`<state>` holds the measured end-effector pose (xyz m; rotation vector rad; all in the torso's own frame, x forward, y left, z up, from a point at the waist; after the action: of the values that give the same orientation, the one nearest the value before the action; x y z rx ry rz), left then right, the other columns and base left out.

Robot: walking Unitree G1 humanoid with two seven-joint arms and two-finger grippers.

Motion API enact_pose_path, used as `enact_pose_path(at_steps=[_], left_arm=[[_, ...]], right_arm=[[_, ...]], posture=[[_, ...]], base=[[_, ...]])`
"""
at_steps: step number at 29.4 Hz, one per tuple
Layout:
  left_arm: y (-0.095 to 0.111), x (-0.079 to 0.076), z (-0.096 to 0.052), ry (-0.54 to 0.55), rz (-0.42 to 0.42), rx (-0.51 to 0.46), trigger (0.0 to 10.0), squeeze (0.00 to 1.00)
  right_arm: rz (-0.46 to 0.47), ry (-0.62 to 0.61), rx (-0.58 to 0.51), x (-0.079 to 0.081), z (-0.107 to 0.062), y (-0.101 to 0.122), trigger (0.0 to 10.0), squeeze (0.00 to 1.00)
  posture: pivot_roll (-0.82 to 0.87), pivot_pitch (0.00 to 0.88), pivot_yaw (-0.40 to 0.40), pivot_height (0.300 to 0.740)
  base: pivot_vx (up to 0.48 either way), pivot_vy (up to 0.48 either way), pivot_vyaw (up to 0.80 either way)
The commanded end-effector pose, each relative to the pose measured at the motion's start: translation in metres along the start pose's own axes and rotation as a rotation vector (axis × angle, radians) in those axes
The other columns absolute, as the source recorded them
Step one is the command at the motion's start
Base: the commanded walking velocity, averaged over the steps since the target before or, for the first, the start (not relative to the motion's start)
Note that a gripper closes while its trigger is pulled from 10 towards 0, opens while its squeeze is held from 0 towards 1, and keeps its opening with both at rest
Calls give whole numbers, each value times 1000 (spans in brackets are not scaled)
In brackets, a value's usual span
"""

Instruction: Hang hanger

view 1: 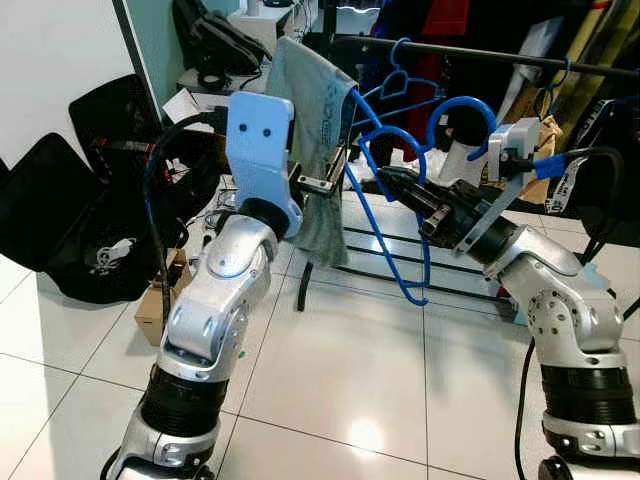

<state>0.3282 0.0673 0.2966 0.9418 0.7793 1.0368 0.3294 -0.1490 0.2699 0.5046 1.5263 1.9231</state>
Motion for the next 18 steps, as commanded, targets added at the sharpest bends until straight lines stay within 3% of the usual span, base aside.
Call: enact_pose_path(at_steps=[1, 18], left_arm=[[5, -2, 3, 2, 4, -22, 10000, 0], [5, -1, 5, 18, -16, -19, 10000, 0]], right_arm=[[6, 21, -13, 6, 2, 3, 10000, 0], [32, 37, -7, 15, 6, -3, 10000, 0]], posture=[[-37, 74, 0, 740], [-34, 72, 1, 740]], base=[[0, 0, 0], [0, 0, 0]])
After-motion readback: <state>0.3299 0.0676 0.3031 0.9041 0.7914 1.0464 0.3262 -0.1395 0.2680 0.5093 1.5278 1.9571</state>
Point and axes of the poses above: a point about 5 cm out from each wrist's last joint towards the gripper, its own z axis pointing out of the wrist towards the gripper, its own y axis along the axis of the wrist's last joint, x = y × z, the point moved 2 cm from there along z, pointing out of the wrist towards the gripper, and after that the axes turned 5 degrees about -z, right-handed, at the moved point
